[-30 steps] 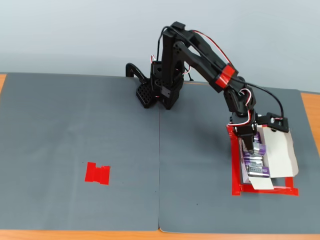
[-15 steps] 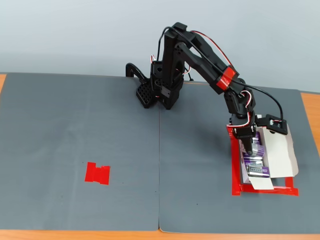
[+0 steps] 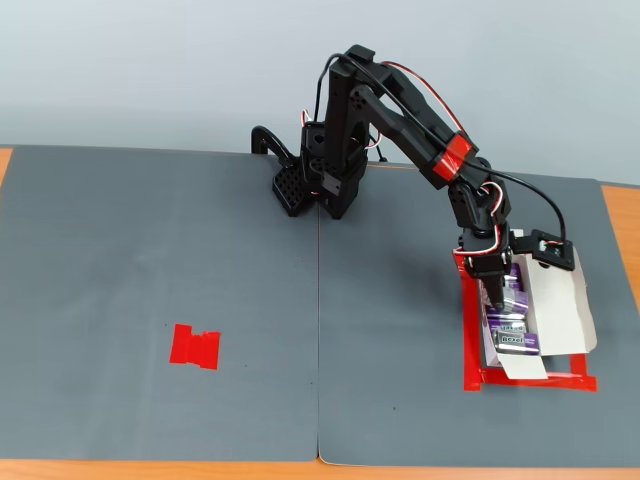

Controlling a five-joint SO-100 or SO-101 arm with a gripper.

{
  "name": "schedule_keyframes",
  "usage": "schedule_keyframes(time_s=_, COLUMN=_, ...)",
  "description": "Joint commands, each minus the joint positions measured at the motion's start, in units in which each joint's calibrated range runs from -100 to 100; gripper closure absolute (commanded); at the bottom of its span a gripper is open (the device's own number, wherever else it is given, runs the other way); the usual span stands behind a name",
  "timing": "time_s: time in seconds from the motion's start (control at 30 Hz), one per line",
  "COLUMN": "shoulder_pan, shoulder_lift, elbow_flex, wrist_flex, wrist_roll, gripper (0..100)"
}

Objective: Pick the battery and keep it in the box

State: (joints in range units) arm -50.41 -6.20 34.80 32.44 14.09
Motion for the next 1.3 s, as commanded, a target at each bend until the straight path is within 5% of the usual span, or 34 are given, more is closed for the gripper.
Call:
schedule_keyframes(time_s=0.0, shoulder_pan=-0.43, shoulder_lift=-0.71, elbow_flex=-3.46, wrist_flex=-0.93, wrist_roll=-0.15, gripper=88)
schedule_keyframes(time_s=0.63, shoulder_pan=0.16, shoulder_lift=-8.59, elbow_flex=-1.83, wrist_flex=-2.40, wrist_roll=-0.05, gripper=94)
schedule_keyframes(time_s=1.27, shoulder_pan=18.66, shoulder_lift=-38.86, elbow_flex=10.93, wrist_flex=-2.40, wrist_roll=-4.22, gripper=98)
